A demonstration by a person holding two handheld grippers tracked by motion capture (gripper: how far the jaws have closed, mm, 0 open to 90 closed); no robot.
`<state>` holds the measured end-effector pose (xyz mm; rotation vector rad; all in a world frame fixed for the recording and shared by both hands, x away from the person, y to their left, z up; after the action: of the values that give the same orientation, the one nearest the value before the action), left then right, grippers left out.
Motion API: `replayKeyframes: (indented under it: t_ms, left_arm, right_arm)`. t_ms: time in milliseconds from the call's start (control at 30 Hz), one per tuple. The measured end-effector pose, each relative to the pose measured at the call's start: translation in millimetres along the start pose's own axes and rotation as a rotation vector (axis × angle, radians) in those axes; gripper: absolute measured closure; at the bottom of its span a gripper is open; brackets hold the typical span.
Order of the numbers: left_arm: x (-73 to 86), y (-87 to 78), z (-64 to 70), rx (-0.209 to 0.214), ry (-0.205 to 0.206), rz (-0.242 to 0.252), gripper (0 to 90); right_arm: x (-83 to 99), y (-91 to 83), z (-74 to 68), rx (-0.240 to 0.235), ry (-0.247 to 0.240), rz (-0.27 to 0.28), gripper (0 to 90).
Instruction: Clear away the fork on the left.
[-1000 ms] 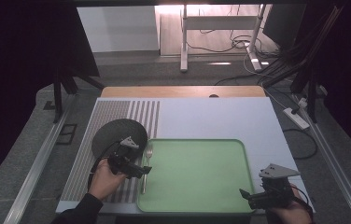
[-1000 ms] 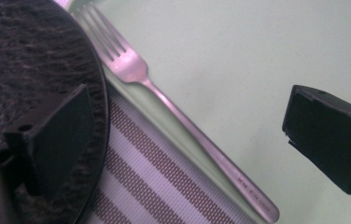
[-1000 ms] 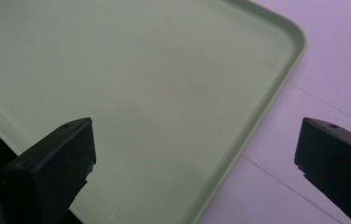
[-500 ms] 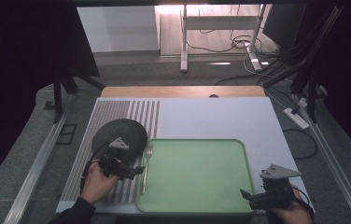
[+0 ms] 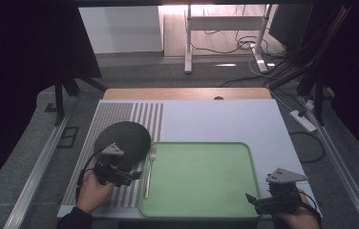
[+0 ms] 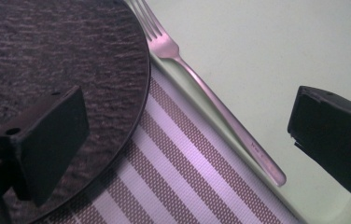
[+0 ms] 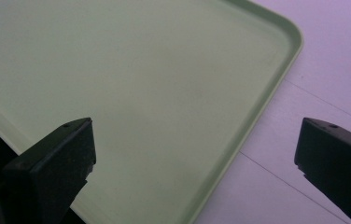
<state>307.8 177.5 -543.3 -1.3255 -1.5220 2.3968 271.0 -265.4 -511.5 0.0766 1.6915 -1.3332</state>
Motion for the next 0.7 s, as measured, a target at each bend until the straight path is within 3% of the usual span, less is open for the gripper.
replayKeyframes:
  t_ms: [700]
  left_arm:
    - [32.1, -26.1, -5.6, -0.031, -0.063, 0.026, 0.0]
  right_arm:
    - [-0.1, 0.4, -0.1, 0.006, -0.006, -0.005, 0.0]
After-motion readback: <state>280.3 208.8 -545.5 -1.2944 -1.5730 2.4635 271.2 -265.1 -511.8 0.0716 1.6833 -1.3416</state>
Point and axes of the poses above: each handheld gripper's, and its own axes: y roughly forward along the jaws, x roughly out of its underside, z roughly to its right, the point moved 7 cm from there along y, roughly forward along the jaws, and after that the axes turned 2 degrees about y, right-handed, at the moved point
